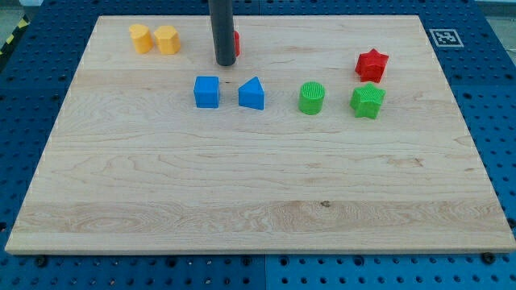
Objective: Point at red star
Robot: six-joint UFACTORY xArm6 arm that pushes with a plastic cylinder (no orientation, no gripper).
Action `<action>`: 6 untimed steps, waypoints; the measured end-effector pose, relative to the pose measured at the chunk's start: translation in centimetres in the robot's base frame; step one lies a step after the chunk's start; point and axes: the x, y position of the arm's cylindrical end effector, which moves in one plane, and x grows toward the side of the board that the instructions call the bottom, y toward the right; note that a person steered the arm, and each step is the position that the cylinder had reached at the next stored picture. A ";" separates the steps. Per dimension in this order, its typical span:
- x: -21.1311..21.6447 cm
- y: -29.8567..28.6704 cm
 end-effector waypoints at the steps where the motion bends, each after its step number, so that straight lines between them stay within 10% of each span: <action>1: -0.2 0.1; 6: 5.1 22.0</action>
